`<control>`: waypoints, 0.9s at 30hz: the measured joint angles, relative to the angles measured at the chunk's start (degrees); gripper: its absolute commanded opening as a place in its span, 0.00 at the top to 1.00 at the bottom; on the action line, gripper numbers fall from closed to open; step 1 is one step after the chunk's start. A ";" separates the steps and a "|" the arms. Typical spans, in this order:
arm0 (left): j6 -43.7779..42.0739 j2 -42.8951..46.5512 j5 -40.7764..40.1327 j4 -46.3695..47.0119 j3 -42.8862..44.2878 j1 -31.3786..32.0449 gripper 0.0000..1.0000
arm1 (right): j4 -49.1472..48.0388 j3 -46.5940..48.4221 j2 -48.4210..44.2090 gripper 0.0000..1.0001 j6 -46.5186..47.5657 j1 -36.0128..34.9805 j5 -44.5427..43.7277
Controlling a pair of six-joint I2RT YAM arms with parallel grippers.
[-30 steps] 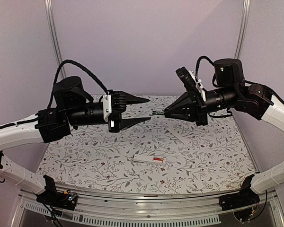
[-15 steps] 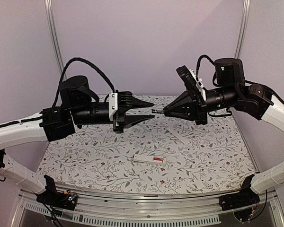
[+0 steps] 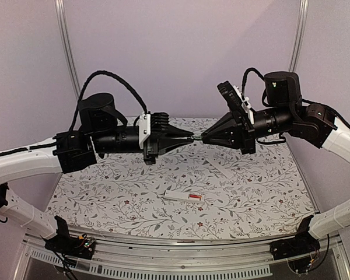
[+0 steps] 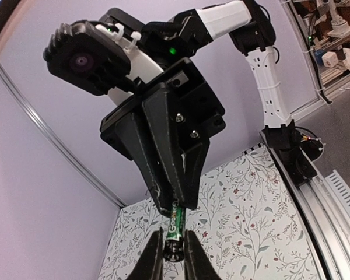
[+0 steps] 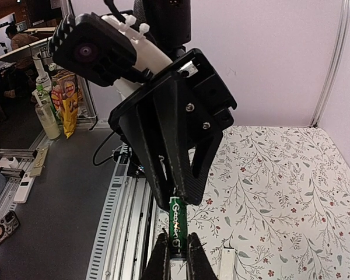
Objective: Load the batteries into the remote control
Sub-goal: Pass from the right arm to the left
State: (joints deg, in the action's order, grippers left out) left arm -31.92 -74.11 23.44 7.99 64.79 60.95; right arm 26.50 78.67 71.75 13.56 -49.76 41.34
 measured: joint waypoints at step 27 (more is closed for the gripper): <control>32.98 -7.76 -5.81 -9.55 -8.87 -6.51 1.00 | -6.84 -18.36 3.72 0.44 -23.17 15.87 -12.48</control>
State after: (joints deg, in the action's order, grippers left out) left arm 1.06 -81.87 17.63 -1.56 55.92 54.43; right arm 19.66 60.31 75.46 -9.61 -33.89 28.86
